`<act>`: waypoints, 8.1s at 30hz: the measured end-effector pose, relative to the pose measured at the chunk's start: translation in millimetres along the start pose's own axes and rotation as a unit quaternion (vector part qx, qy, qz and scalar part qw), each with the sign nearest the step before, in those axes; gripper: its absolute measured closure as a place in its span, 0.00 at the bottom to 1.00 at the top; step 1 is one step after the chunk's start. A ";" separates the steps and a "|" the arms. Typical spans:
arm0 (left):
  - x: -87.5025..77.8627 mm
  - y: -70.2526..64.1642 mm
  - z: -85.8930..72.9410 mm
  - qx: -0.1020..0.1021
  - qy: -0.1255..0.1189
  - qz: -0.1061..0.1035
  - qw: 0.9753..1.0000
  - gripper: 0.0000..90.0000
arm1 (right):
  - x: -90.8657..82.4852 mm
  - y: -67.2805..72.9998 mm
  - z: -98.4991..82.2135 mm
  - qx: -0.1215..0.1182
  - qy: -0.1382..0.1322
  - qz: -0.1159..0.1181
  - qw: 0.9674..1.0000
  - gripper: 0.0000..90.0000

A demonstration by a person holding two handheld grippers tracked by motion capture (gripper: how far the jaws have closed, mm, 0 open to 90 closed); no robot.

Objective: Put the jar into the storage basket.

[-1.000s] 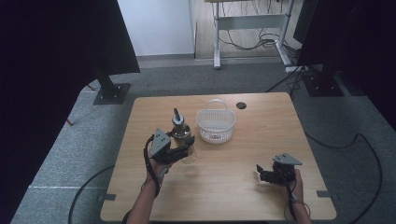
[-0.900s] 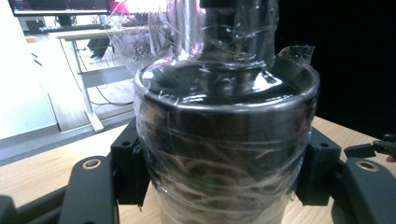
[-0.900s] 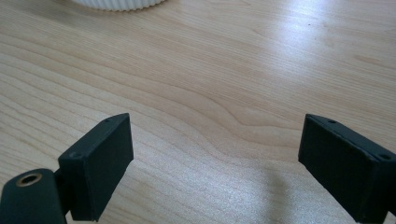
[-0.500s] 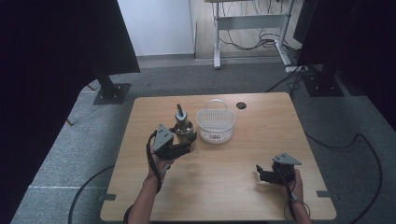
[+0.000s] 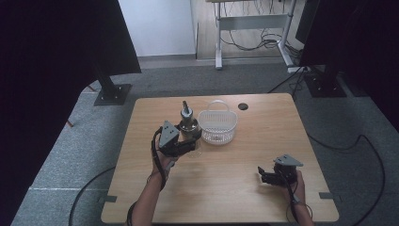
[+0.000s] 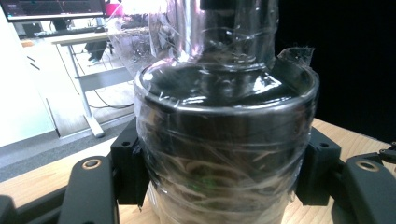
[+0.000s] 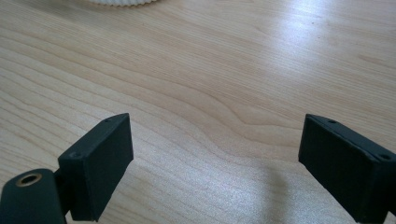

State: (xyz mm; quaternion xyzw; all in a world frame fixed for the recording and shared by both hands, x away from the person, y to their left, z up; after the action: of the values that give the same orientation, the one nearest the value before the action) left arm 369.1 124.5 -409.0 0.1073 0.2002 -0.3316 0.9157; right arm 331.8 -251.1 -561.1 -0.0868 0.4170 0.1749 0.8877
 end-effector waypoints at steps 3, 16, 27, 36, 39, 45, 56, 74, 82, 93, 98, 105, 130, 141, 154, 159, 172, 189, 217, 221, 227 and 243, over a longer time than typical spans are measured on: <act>1.7 0.0 2.5 0.002 0.002 0.004 1.000 0.37 | 0.0 0.0 0.0 -0.001 0.001 0.001 1.000 0.10; 8.6 0.7 7.2 -0.001 0.007 0.007 1.000 0.37 | -0.4 -0.6 -0.2 0.002 -0.001 0.003 1.000 0.10; 15.1 3.8 15.2 0.004 0.012 0.011 1.000 0.37 | -0.4 -1.0 -0.2 0.003 -0.001 0.005 1.000 0.10; 22.2 6.0 22.3 0.006 0.017 0.018 1.000 0.37 | 0.1 -0.9 0.2 0.000 0.002 0.008 1.000 0.10; 25.7 6.0 24.4 0.005 0.017 0.018 1.000 0.37 | 0.0 -1.0 0.2 0.001 0.002 0.008 1.000 0.10; 32.5 5.5 28.3 0.004 0.017 0.013 1.000 0.37 | 0.2 -0.9 0.3 0.000 0.003 0.008 1.000 0.10; 43.3 7.5 34.5 0.009 0.026 0.013 1.000 0.37 | 0.5 -0.7 0.4 -0.002 0.004 0.009 1.000 0.10; 57.5 8.7 50.7 0.018 0.033 0.012 0.999 0.37 | 0.4 -0.9 0.4 -0.002 0.004 0.010 1.000 0.10; 67.2 12.6 58.6 0.009 0.031 0.013 0.999 0.37 | 0.1 -0.8 0.3 -0.002 0.003 0.011 1.000 0.10; 87.4 10.5 71.7 0.009 0.034 0.017 0.999 0.37 | -0.2 -0.8 0.0 -0.003 0.000 0.013 1.000 0.10; 98.5 8.8 71.4 0.004 0.042 0.016 0.999 0.37 | -1.1 -1.2 -1.0 -0.001 -0.002 0.015 1.000 0.10; 111.9 8.6 71.2 -0.010 0.048 0.019 0.999 0.37 | -1.8 -1.1 -1.7 -0.001 -0.003 0.016 1.000 0.10; 164.2 10.2 25.1 -0.020 0.133 0.042 0.990 0.37 | -2.8 0.0 -3.1 -0.004 -0.001 0.014 1.000 0.10; 167.2 11.4 12.5 -0.024 0.147 0.050 0.988 0.37 | -2.7 0.7 -3.0 -0.006 0.001 0.013 1.000 0.10; 158.7 12.6 4.7 -0.010 0.152 0.044 0.987 0.35 | -2.3 1.4 -2.9 -0.008 0.002 0.008 1.000 0.10; 158.9 14.2 4.7 -0.007 0.154 0.041 0.987 0.34 | -2.3 1.4 -2.9 -0.008 0.003 0.009 1.000 0.10; 147.1 7.3 4.5 0.009 0.150 0.027 0.988 0.13 | -2.6 1.8 -3.2 -0.008 0.002 0.009 1.000 0.10; 116.1 6.7 -4.4 0.040 0.153 0.038 0.987 0.11 | -2.9 3.3 -3.8 -0.008 0.005 0.004 1.000 0.10; 24.5 -4.0 -59.3 0.059 0.119 0.043 0.990 0.11 | -2.6 3.0 -3.6 -0.006 0.007 0.001 1.000 0.10; 17.5 -2.4 -73.1 0.050 0.129 0.037 0.990 0.11 | -2.6 3.1 -3.7 -0.006 0.006 0.000 1.000 0.10; 6.2 -2.3 -99.3 0.039 0.149 0.029 0.988 0.11 | -2.6 3.3 -3.8 -0.006 0.007 0.000 1.000 0.10; -1.7 -0.9 -129.6 0.024 0.166 0.036 0.985 0.10 | -1.3 4.0 -3.1 -0.010 0.015 -0.004 1.000 0.09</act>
State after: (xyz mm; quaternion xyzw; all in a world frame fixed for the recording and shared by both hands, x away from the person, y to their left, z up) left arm 329.0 167.5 -524.6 0.1904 0.3377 -0.2810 0.8779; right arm 327.3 -248.6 -562.1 -0.0993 0.4280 0.1744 0.8812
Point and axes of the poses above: each handheld gripper's, and its own axes: x roughly forward along the jaws, z roughly out of its top, y roughly to its left, the point moved 1 cm from there along x, roughly forward along the jaws, and after that the axes turned 15 degrees about y, right-handed, at the moved point
